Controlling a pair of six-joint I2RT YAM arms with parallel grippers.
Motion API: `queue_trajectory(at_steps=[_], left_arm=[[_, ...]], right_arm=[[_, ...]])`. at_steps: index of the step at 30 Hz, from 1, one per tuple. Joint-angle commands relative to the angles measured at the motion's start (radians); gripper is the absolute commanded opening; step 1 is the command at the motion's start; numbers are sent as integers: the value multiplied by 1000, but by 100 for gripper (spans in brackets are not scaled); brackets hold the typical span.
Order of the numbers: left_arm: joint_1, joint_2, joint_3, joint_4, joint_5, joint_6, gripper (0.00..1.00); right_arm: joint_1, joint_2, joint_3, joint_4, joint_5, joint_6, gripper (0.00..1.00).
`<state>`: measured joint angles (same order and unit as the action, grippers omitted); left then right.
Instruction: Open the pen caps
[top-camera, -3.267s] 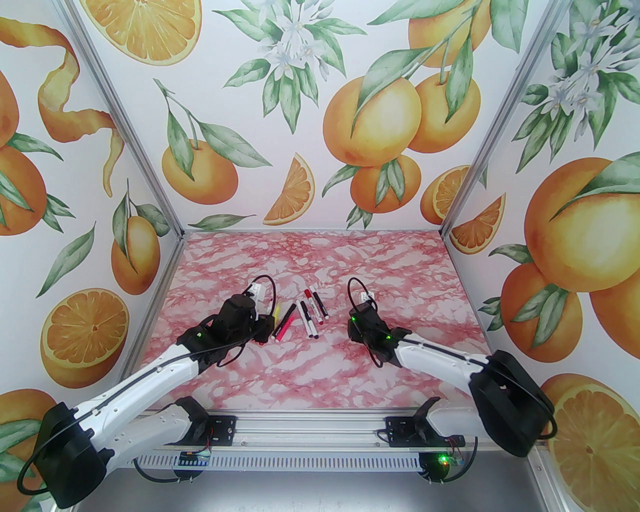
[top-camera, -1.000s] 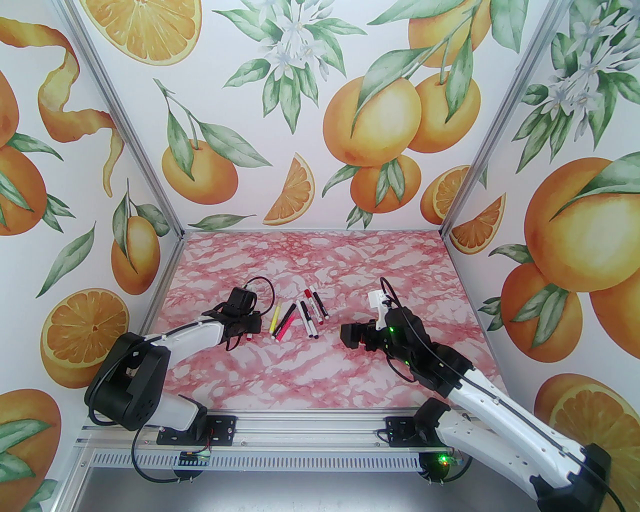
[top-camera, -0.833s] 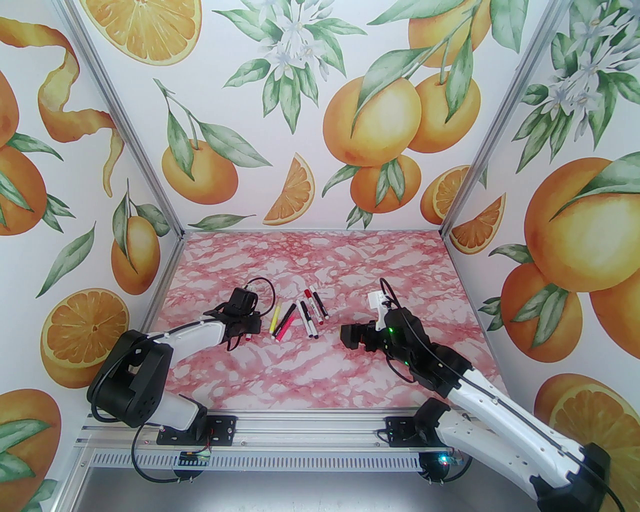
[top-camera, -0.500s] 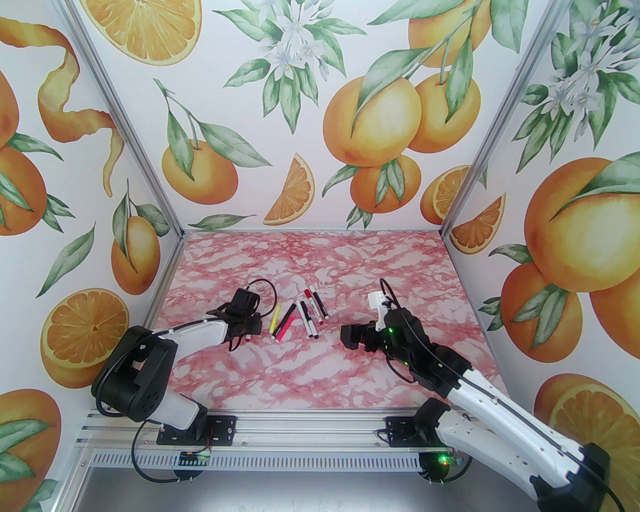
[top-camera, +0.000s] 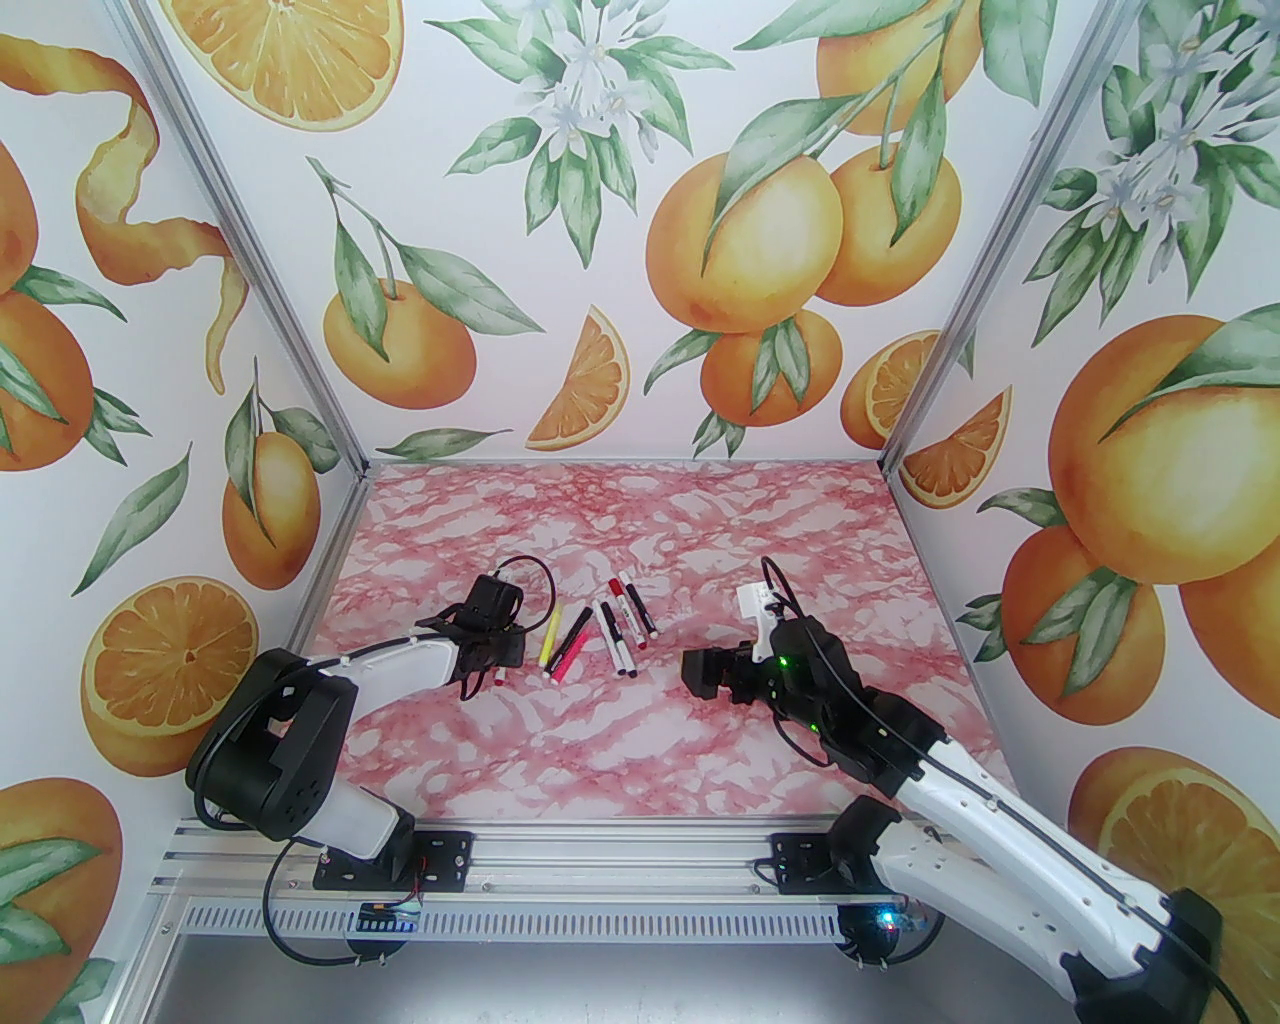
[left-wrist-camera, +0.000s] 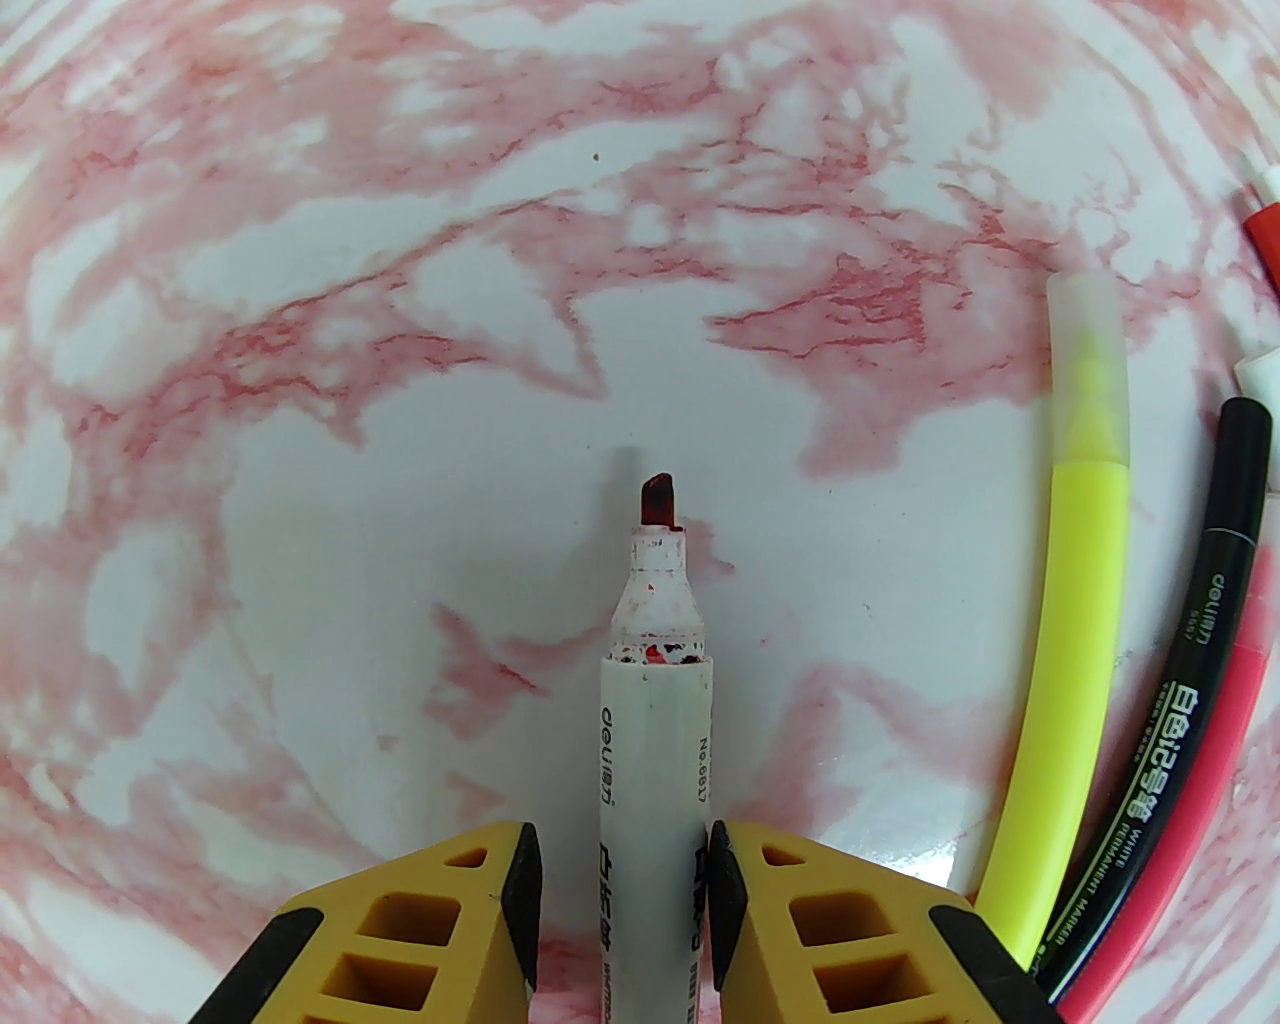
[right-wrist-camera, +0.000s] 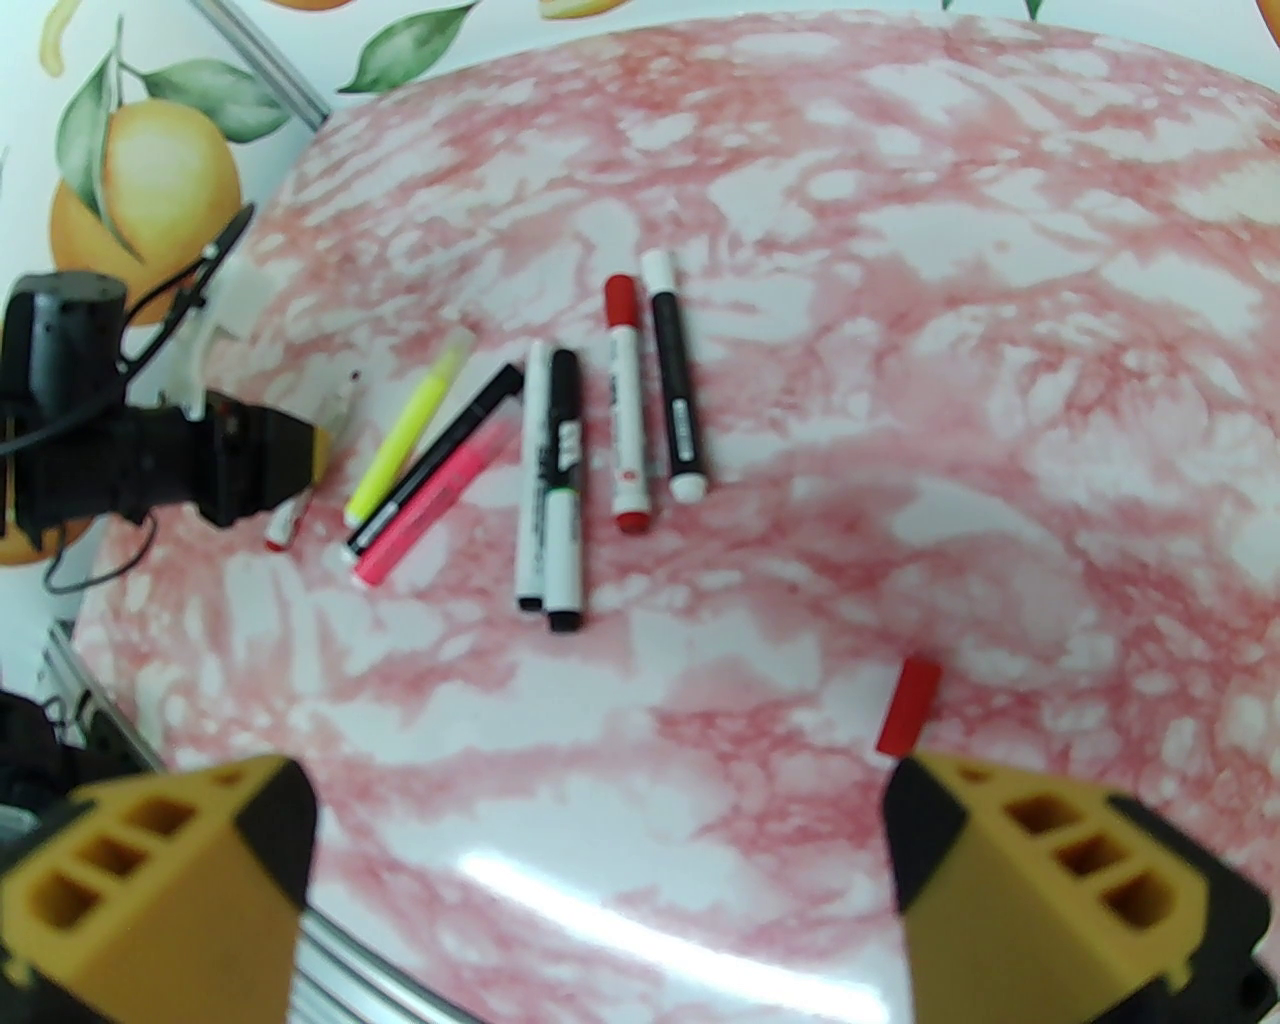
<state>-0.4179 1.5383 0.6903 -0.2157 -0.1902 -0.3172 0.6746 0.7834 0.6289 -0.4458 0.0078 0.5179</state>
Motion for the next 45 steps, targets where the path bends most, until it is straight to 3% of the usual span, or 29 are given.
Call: queue_trajectory(at_steps=[1,9,10,17,29,45], left_arm=[[-4,-34,39,-15,27,-15,39],[-4,-110,107,-121,100,-10,49],[-4,-113,120,-134,150,-9,50],[-46,-49,214,-186,250,-18,52],[-82,140,297,-166,156,6,43],[-90,249,348,-190,159,50,32]], right_arm=[[8,-14,-8,9,12,8,100],[8,-25,-8,2,11,7,100],[7,-27,-8,1,10,8,100],[6,-34,-6,-2,-6,15,100],[7,-55,-7,-18,-25,16,100],[6,-72,-27,-18,-15,29,100]])
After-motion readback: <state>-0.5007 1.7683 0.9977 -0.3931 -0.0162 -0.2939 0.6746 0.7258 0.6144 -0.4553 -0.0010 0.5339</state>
